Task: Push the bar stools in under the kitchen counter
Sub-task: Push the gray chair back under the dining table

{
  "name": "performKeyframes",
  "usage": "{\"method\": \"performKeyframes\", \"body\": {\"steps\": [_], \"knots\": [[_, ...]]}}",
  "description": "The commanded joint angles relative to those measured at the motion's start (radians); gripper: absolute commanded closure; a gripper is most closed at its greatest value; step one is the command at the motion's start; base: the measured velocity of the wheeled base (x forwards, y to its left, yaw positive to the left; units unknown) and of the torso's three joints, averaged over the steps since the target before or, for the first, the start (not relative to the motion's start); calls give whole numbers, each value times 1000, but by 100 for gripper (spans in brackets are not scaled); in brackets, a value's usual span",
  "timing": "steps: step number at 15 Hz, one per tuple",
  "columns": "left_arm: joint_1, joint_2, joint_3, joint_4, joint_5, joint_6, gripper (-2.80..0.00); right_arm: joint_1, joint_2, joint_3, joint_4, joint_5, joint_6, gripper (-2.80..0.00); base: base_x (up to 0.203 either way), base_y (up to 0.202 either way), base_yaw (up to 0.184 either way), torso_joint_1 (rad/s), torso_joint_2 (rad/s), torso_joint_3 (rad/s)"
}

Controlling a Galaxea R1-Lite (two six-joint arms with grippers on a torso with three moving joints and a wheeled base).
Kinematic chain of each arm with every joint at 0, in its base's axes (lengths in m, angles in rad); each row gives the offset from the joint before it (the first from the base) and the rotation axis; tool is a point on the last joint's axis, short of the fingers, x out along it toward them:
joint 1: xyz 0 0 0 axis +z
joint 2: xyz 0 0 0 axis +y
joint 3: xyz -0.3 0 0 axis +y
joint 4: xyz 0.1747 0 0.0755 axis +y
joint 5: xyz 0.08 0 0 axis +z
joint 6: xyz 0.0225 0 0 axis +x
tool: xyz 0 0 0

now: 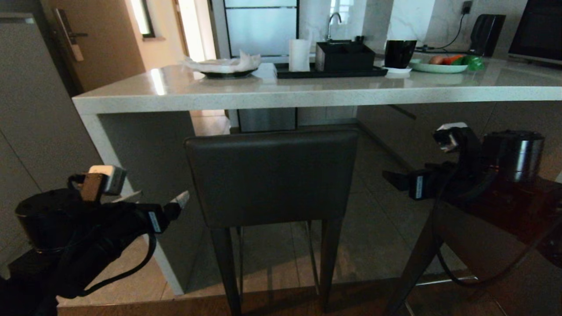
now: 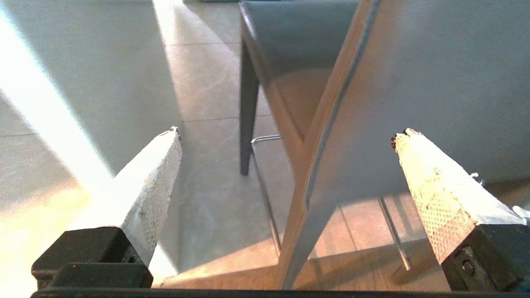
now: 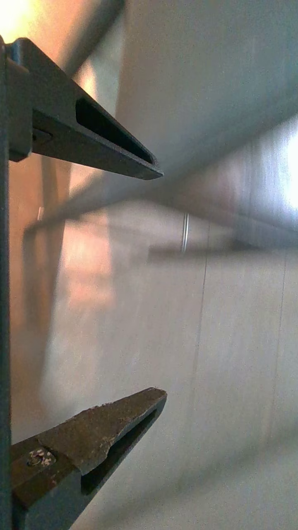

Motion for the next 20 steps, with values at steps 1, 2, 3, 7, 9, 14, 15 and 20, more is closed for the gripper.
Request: {"method": "performKeyframes", "body": {"steps": [1,2,3,7,9,14,15,20], "knots": [[1,-156,74,7,4,11,-280,6,-181,49,36,-47,0,-280,0,0,0,0,0,0],[3,-230,104,31,9,24,-280,12,-272,68,82,-58,0,-280,0,0,0,0,0,0],[5,-304,119,66,17,32,-280,15,-359,81,132,-69,1,-280,0,0,0,0,0,0],[4,-689,110,378,57,46,-280,-36,-697,187,290,-123,-6,-280,0,0,0,0,0,0],[17,-858,90,582,66,49,-280,-84,-848,239,344,-132,-19,-280,0,0,0,0,0,0],[112,-1125,92,738,70,53,-280,-203,-1194,277,539,-133,-31,-280,0,0,0,0,0,0],[116,-1179,87,772,70,54,-280,-213,-1248,279,568,-132,-31,-280,0,0,0,0,0,0],[162,-1494,69,1037,51,57,-280,-241,-1509,282,747,-104,-46,-280,0,0,0,0,0,0]]}}
